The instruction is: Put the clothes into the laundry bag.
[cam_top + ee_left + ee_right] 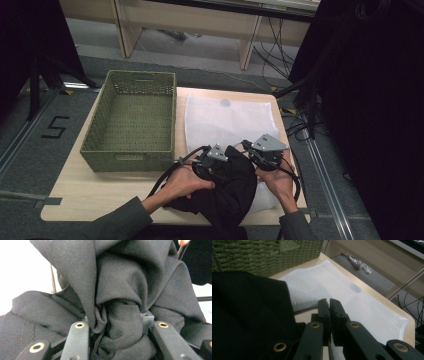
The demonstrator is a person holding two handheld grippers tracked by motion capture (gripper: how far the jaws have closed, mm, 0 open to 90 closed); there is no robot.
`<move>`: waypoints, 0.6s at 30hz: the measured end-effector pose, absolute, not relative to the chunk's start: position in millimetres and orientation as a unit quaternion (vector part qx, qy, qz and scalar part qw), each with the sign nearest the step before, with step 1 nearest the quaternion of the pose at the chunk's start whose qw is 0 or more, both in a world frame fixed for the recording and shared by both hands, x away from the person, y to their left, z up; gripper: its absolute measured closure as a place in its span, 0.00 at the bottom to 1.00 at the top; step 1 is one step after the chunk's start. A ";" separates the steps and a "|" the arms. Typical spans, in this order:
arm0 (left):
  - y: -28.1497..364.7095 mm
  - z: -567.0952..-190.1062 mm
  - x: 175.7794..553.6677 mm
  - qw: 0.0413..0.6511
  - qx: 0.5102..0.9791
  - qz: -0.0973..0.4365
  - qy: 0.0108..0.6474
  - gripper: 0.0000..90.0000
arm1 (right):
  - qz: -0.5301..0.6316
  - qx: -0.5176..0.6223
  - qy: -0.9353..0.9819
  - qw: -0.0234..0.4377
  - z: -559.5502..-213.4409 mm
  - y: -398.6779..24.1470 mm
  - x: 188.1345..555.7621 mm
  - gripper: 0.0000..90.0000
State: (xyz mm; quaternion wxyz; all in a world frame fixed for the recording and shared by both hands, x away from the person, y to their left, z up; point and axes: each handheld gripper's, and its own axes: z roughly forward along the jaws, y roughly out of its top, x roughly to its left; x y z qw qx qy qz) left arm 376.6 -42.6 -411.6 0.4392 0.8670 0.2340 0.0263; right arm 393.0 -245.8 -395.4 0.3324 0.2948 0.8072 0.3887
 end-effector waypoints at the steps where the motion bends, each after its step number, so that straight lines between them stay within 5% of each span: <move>1: -47.1 -415.4 381.2 0.441 0.864 0.023 0.241 0.70 | 0.391 0.291 0.807 0.334 -392.4 -245.4 394.2 0.99; 7: -60.8 -467.5 411.5 0.370 0.882 0.042 0.290 0.62 | 0.376 0.289 0.817 0.329 -397.2 -239.8 394.1 0.99; 10: -69.5 -475.9 412.5 0.404 0.849 0.032 0.339 0.49 | 0.370 0.275 0.826 0.323 -401.7 -237.3 394.7 0.99; 15: -60.6 -457.5 409.2 0.403 0.860 0.016 0.312 0.30 | 0.373 0.289 0.822 0.320 -402.0 -238.8 394.7 0.99; 18: -44.2 -426.3 402.9 0.455 0.835 0.012 0.310 0.26 | 0.381 0.294 0.816 0.322 -401.9 -241.8 396.4 0.99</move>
